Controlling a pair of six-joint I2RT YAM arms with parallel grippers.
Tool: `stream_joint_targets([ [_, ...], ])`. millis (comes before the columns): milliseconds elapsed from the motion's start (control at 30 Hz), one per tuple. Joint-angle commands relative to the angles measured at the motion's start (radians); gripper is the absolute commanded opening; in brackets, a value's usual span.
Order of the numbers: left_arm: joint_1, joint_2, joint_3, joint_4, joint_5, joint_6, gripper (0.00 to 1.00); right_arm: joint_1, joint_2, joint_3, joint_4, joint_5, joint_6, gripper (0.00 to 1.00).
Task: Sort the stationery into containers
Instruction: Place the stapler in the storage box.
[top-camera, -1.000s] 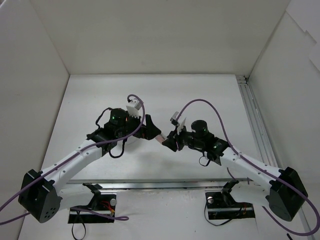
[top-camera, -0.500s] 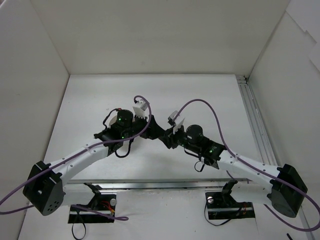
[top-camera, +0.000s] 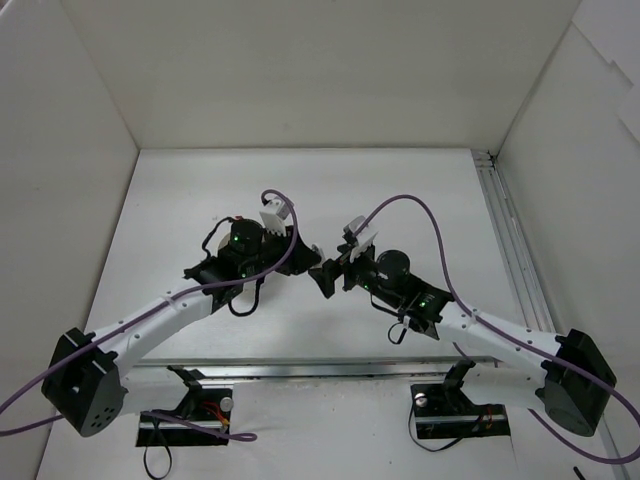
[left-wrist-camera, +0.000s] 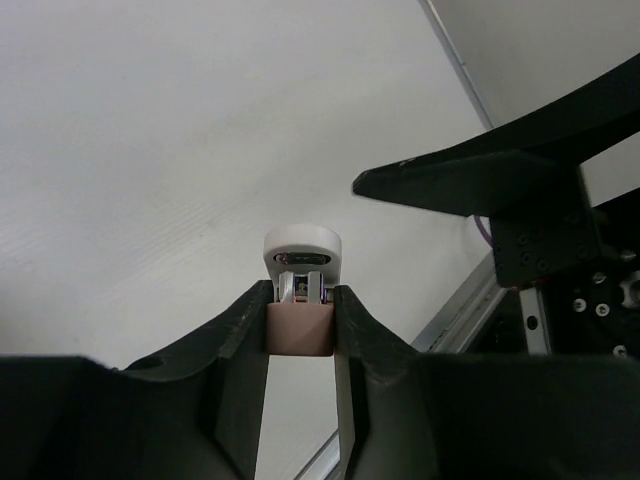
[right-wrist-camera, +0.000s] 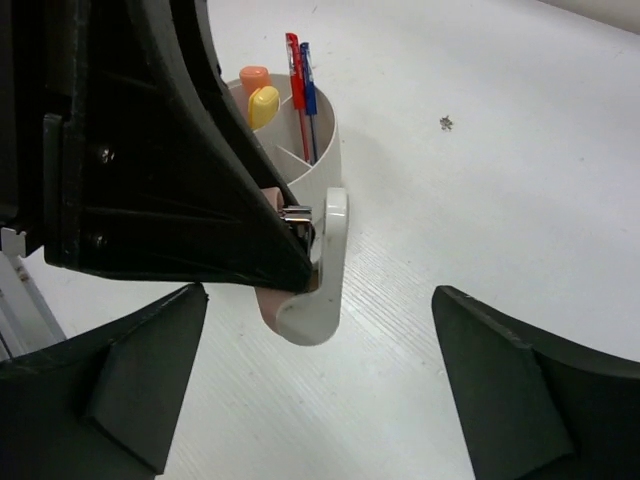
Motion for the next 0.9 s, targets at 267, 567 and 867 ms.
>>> stream_joint_targets([
  [267,0.265,-0.367,-0.065,-0.383,-0.482,-0.026,0.0,-0.004,-0.125,-0.031,0.024,0.181,0.011,0.98],
  [567,0.468,-0.314,-0.131,-0.337,-0.487,-0.019,0.0,-0.004,-0.203,-0.041,-0.133,0.299,0.014,0.98],
  [867,0.468,-0.195,-0.114,-0.245,-0.415,-0.033,0.0,-0.007,-0.306,-0.042,-0.237,0.389,-0.003,0.98],
])
